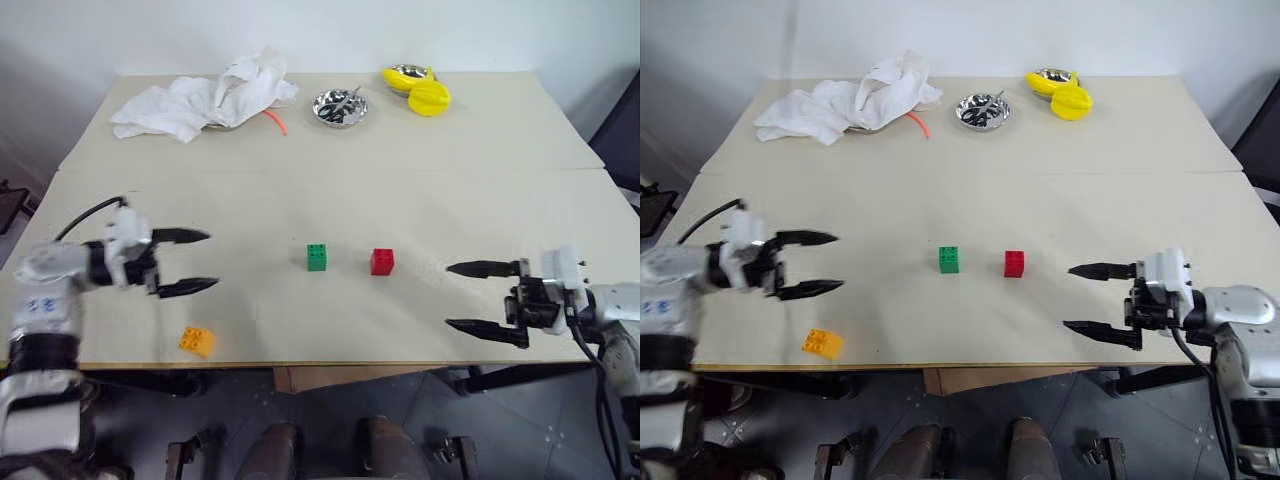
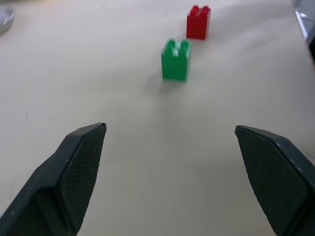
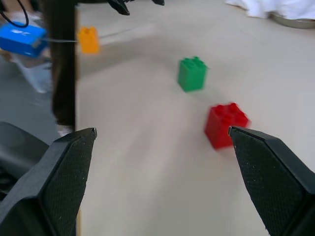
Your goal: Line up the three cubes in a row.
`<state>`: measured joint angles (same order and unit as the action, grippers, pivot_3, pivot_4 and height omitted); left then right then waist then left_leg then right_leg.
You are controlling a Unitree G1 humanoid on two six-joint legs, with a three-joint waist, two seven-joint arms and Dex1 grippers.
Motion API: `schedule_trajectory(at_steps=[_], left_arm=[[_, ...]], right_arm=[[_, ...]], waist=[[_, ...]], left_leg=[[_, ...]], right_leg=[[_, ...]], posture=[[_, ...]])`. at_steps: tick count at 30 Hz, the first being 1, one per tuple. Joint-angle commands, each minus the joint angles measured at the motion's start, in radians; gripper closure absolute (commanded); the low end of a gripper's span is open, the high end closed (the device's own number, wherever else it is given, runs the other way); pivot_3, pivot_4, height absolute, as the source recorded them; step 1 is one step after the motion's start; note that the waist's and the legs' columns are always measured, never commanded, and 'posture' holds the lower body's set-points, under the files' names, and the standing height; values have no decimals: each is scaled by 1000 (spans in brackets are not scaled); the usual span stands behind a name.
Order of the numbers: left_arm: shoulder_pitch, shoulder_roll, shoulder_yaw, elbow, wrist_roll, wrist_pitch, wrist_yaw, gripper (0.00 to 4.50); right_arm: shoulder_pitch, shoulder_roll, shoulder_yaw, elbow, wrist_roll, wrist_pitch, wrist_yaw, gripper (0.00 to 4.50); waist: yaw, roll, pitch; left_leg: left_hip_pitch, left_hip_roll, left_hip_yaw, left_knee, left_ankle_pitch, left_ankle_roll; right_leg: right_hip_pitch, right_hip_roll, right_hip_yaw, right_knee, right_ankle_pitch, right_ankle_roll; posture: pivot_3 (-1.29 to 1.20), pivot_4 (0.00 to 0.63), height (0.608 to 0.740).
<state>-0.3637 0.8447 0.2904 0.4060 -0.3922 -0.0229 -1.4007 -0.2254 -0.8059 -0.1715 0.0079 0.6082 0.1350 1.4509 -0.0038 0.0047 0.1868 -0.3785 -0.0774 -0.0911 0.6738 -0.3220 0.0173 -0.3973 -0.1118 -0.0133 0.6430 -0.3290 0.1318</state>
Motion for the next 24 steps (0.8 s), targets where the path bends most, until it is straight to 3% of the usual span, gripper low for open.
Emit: schedule_trajectory(at_steps=[1,4,11,18,24], left_arm=[[201,50,204,-122,-77,56,53,39],[473,47,408,-223,-117,110,74,39],[836,-20,579,-409,-163,148,48,39],[889,-94,452,-612,-159,172,102,39],[872,-262,287,-903,-161,328,433,39]], right_arm=[[-25,14,29,-45,22,16,29,0],[-57,24,72,-37,2,-1,62,0],[-125,44,119,2,-9,-26,122,0],[-148,38,132,54,-16,-46,152,0],[-124,17,117,76,-20,-65,157,0]], waist=[[0,0,0],[-5,0,0],[24,0,0],[27,0,0],[21,-1,0]], left_leg=[[0,0,0,-1,0,0],[1,1,1,-5,0,0],[5,1,0,-8,0,0],[5,1,1,-9,-1,0],[5,1,2,-10,-1,0]], right_leg=[[0,0,0,0,0,0],[0,0,1,-2,0,-1],[6,-1,0,-15,-1,-2],[6,-1,0,-16,-1,-2],[5,0,0,-16,0,-2]], posture=[[0,150,740],[0,150,740],[0,150,740],[0,150,740],[0,150,740]])
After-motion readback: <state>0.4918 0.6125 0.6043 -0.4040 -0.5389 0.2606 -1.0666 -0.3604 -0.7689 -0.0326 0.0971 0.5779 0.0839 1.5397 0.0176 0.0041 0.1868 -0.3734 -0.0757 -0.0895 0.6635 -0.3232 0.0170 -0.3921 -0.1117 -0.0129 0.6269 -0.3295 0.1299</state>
